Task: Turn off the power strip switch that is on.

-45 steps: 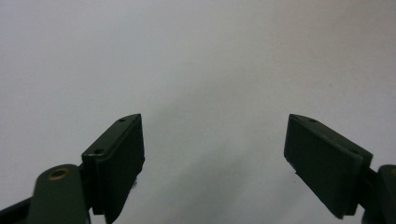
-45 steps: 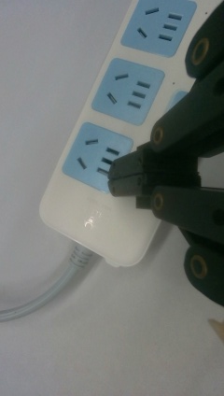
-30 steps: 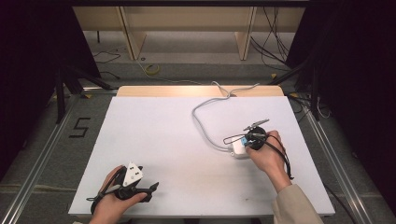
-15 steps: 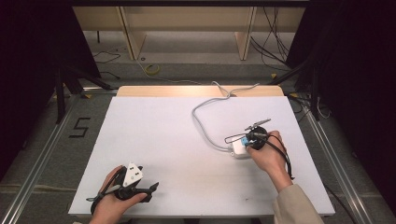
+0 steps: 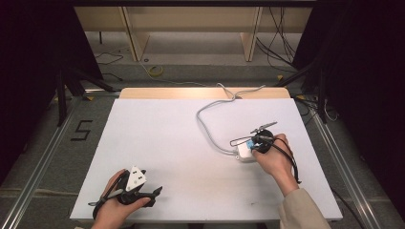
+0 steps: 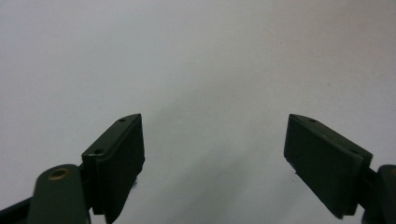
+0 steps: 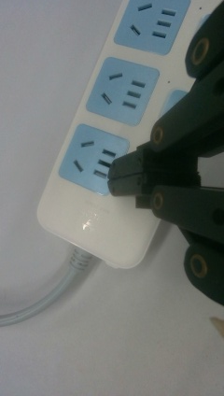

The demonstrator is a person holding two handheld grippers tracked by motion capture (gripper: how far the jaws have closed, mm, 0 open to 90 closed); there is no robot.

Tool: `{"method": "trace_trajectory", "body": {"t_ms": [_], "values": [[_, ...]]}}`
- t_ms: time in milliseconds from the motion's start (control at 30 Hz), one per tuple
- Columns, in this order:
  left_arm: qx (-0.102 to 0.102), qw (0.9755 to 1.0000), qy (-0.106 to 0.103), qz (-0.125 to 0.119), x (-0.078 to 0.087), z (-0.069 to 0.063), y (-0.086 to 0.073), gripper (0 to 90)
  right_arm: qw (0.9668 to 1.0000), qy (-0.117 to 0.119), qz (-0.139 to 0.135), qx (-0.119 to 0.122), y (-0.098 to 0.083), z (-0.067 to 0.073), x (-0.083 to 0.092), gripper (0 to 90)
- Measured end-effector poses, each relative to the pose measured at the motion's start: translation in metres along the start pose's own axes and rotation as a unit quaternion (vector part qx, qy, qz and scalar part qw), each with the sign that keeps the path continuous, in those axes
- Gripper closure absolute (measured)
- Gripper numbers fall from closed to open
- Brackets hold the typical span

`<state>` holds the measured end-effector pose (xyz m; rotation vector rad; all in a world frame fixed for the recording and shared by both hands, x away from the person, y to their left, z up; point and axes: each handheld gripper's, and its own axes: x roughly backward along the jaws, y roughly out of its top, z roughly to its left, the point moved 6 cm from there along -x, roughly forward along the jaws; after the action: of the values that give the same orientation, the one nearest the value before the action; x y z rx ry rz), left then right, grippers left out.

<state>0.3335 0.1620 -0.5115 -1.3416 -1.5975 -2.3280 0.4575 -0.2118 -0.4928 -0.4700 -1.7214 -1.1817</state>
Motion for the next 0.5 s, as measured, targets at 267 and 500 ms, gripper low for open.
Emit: {"method": "trace_trajectory", "body": {"t_ms": [267, 500], "values": [[0.002, 1.0000, 0.000, -0.002, 0.0001, 0.0002, 0.0002, 20.1, 1.0000, 0.002, -0.008, 0.002, -0.0008, -0.0004, 0.0005, 90.0], [0.003, 1.0000, -0.001, -0.001, -0.0003, 0.0005, -0.0001, 20.1, 0.9997, 0.003, -0.024, 0.004, -0.0003, -0.0010, 0.0040, 90.0]]}}
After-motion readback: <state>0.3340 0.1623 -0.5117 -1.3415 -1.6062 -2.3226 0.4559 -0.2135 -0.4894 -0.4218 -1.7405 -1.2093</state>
